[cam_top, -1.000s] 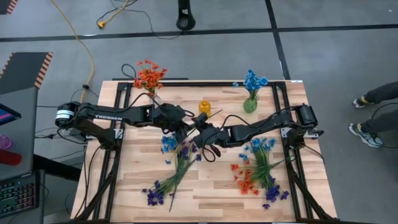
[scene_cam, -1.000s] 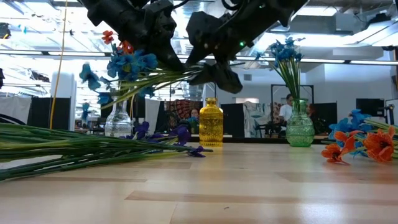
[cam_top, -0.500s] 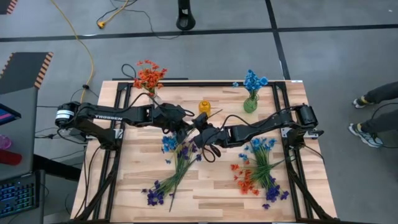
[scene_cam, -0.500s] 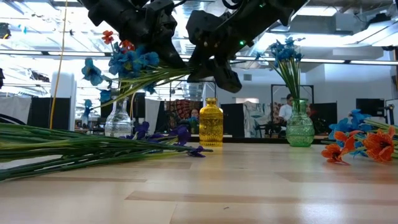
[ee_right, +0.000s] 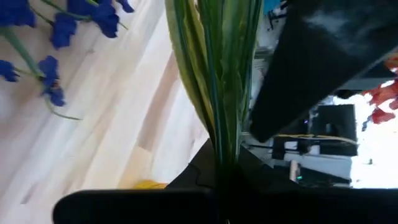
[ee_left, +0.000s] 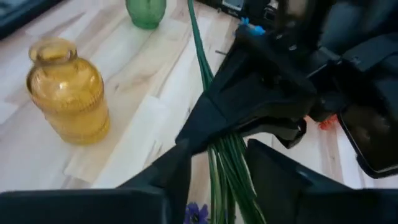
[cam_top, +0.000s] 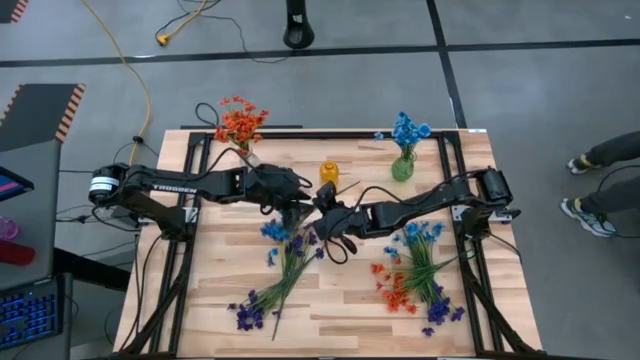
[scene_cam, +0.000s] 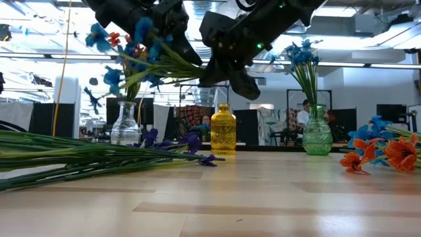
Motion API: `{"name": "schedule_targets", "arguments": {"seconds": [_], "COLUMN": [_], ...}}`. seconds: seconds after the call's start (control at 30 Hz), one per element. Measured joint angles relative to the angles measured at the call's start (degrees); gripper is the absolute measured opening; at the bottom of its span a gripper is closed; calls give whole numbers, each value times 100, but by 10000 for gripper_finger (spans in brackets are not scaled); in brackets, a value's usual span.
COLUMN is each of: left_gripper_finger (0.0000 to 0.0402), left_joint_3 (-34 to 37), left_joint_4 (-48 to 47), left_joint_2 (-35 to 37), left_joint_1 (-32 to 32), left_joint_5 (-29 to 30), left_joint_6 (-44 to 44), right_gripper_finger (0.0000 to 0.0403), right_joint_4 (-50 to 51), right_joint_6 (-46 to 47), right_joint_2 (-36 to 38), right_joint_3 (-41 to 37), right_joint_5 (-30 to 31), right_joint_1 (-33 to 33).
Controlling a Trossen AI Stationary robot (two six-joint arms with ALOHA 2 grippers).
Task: Sort flowers into vase by color
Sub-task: Put the left blue flower into the green vase
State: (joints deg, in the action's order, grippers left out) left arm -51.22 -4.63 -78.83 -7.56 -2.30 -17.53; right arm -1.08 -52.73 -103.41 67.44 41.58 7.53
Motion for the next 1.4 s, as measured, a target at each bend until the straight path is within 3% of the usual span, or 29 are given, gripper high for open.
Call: {"name": "schedule_targets", "arguments": {"seconds": [0.13, 0.3, 0.7, 1.07, 1.3, 1.4], "left_gripper_finger": [172, 178, 178, 178, 178, 178], "left_joint_3": [0, -3, -8, -3, -2, -2], "left_joint_4": [62, 21, -384, -476, -470, -396], "left_joint_2": [88, 349, 1016, 784, 748, 745], "left_joint_1": [-54, -165, -204, -70, -60, -60], "left_joint_5": [-5, 27, 355, 305, 314, 314], "left_joint_6": [342, 491, 670, 742, 719, 716], "right_gripper_finger": [47, 40, 42, 42, 42, 43], "right_joint_4": [719, 1751, 2095, 294, -856, -1345], "right_joint_6": [751, 1939, 4270, 5097, 5081, 5072], "right_joint_2": [220, 702, 2588, 3997, 4445, 4532], "right_joint_3": [2, -62, -1312, -2883, -3490, -3730], "right_joint_5": [-28, -170, -24, 1345, 2593, 2784], "right_joint_1": [-2, -17, -15, -24, -99, -224]}}
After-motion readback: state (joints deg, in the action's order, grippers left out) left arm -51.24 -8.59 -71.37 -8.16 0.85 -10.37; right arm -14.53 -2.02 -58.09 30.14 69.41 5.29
